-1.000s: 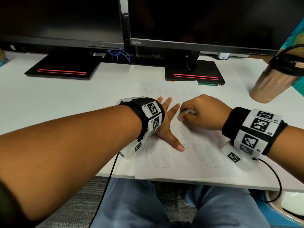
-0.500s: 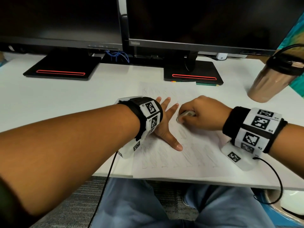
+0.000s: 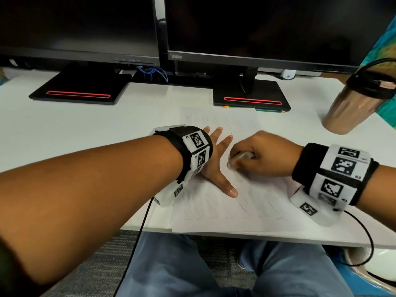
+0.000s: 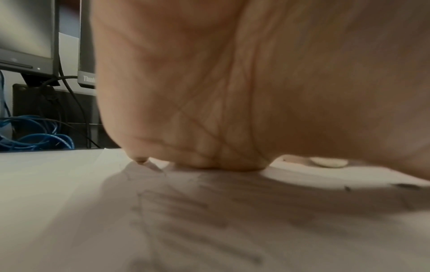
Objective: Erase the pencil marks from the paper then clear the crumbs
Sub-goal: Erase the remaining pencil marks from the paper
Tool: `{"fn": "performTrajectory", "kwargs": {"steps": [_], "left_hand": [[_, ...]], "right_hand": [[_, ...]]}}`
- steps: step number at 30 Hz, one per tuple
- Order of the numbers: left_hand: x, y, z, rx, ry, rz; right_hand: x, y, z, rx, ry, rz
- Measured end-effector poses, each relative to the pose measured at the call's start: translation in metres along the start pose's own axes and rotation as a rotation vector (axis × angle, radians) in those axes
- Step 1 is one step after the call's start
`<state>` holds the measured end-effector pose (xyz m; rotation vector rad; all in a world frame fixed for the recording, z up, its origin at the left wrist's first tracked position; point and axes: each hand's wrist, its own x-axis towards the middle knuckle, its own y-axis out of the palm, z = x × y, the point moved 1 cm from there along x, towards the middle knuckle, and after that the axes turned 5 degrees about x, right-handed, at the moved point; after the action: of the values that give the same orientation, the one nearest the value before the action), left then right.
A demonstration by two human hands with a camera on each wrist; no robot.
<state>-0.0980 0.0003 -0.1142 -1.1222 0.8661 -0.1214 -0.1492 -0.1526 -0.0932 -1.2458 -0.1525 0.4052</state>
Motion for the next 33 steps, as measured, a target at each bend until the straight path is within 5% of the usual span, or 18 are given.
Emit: {"fn": "performTrajectory", "kwargs": {"steps": [4, 8, 12, 33], "left_hand": [[0.001, 0.0, 0.0, -0.001, -0.001, -0.005], [-0.001, -0.001, 0.0, 0.0, -0.002, -0.004], [-0.001, -0.003, -0.002, 0.005, -0.009, -0.002], [0.0, -0.005, -0.001, 0.025, -0.013, 0.029]], "right_hand": [[0.002, -0.002, -0.004, -0.136, -0.005, -0.065], [-0.001, -0.001, 0.0, 0.067, 0.011, 0.033], [0.0, -0.003, -0.003, -0.125, 0.007, -0.048], [-0.003, -0.002, -0.006, 0.092, -0.011, 0.034]]}}
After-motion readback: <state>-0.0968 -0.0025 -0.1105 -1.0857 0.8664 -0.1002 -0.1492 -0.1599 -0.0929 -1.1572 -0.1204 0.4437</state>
